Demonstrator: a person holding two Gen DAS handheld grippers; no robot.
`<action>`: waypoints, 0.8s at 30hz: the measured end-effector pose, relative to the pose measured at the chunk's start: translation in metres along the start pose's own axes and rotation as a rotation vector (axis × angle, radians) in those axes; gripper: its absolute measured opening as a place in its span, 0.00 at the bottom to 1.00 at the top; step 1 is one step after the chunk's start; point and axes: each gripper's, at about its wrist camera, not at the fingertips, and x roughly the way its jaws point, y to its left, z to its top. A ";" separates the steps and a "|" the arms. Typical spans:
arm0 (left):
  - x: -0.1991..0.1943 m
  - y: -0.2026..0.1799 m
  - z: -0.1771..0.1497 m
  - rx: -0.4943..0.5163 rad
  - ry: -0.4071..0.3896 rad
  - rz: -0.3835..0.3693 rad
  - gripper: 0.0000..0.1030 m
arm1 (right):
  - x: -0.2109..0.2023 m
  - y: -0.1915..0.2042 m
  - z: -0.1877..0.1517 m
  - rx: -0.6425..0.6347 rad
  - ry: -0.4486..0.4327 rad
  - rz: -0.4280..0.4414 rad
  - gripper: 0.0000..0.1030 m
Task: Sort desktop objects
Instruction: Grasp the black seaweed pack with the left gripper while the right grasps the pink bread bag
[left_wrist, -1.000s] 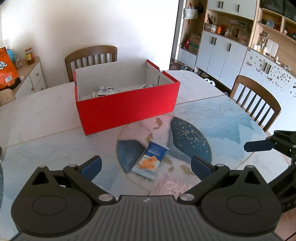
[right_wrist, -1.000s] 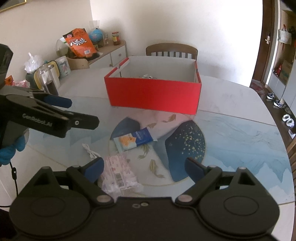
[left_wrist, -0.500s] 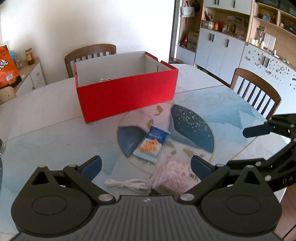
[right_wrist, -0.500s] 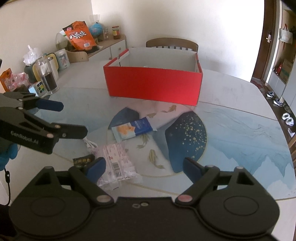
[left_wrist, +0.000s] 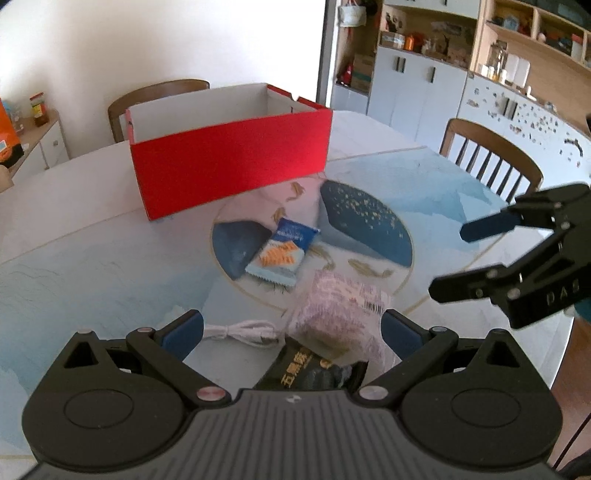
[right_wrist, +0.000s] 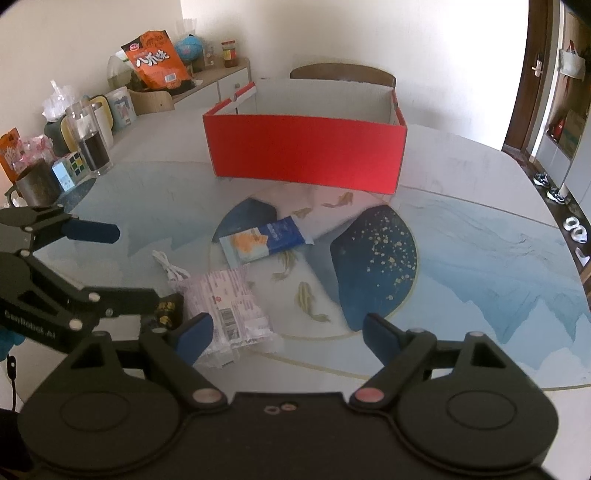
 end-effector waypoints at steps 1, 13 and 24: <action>0.001 0.000 -0.002 0.001 0.006 -0.003 1.00 | 0.001 0.000 0.000 -0.001 0.003 0.001 0.85; 0.024 -0.005 -0.031 0.038 0.067 -0.042 0.99 | 0.026 0.011 0.001 -0.031 0.037 0.040 0.84; 0.035 0.004 -0.039 0.030 0.075 -0.097 0.94 | 0.054 0.031 0.013 -0.089 0.071 0.078 0.82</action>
